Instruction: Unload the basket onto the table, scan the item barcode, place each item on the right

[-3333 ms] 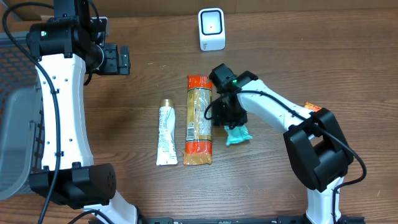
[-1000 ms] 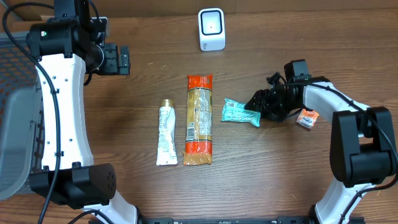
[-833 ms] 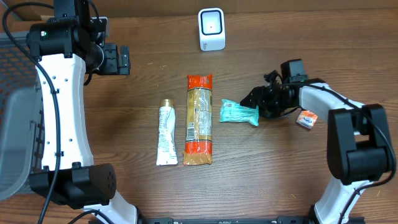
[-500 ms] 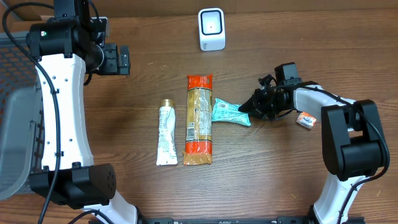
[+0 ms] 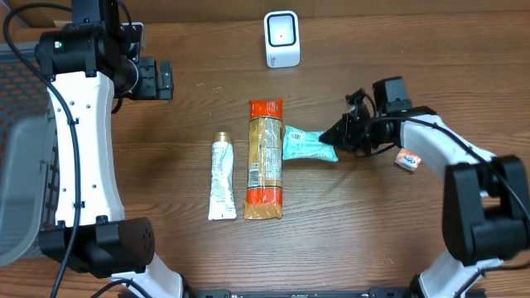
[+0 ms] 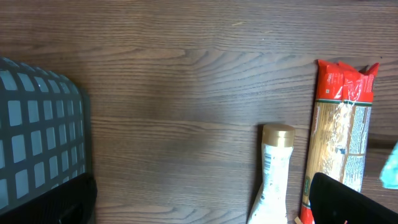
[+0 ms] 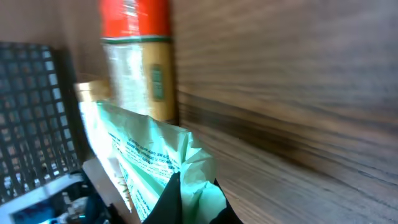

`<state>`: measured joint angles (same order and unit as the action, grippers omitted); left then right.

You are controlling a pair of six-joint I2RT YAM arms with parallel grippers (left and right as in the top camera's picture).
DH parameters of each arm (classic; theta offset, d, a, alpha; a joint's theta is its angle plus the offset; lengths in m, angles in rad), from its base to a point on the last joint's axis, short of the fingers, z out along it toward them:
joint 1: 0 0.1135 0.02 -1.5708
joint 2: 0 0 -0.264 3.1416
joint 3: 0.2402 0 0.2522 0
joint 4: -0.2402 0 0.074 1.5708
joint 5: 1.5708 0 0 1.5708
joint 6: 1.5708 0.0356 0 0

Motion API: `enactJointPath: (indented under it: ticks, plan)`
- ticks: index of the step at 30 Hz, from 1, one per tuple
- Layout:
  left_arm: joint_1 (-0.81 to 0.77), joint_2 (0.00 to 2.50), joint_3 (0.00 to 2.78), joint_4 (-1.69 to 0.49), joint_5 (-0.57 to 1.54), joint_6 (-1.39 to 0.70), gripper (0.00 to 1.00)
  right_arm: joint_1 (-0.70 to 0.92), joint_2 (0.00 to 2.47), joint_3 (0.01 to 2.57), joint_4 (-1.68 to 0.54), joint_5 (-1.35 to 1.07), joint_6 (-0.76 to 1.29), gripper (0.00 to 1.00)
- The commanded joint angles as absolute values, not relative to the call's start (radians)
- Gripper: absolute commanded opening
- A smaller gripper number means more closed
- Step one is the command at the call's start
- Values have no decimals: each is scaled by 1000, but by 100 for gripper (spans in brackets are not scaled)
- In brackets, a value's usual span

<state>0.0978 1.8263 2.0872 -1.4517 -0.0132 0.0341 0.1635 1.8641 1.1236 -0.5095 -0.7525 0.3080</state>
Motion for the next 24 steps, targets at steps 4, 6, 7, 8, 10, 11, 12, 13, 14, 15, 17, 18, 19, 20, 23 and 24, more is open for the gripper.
enactJointPath:
  ticks: [4,6,7,8,10,11,12,13,14,15,17,18,19,20,23,24]
  plan:
    - [91,1838,2088,-1454,-19,52,100,163,1835,1129,-539,-736,176,4]
    - [91,1838,2088,-1454,-19,52,100,163,1835,1129,-553,-695,172,4]
    - [91,1838,2088,-1454,-19,52,100,163,1835,1129,-561,-674,167,4]
    - [91,1838,2088,-1454,-19,52,100,163,1835,1129,-567,-666,160,4]
    - [91,1838,2088,-1454,-19,52,100,163,1835,1129,-574,-666,147,4]
    - [91,1838,2088,-1454,-19,52,100,163,1835,1129,-574,-666,147,4]
    - [91,1838,2088,-1454,-19,52,100,163,1835,1129,-574,-666,147,4]
    - [91,1838,2088,-1454,-19,52,100,163,1835,1129,-573,-666,147,4]
    - [91,1838,2088,-1454,-19,52,100,163,1835,1129,-574,-666,148,4]
    - [91,1838,2088,-1454,-19,52,100,163,1835,1129,-574,-666,148,4]
    - [91,1838,2088,-1454,-19,52,100,163,1835,1129,-583,-653,149,4]
    - [91,1838,2088,-1454,-19,52,100,163,1835,1129,-589,-636,149,4]
    - [91,1838,2088,-1454,-19,52,100,163,1836,1129,-597,-616,152,4]
    - [91,1838,2088,-1454,-19,52,100,163,1837,1129,-607,-596,152,6]
    - [91,1838,2088,-1454,-19,52,100,163,1846,1118,-623,-535,152,15]
    - [91,1838,2088,-1454,-19,52,100,163,1848,1113,-627,-517,152,21]
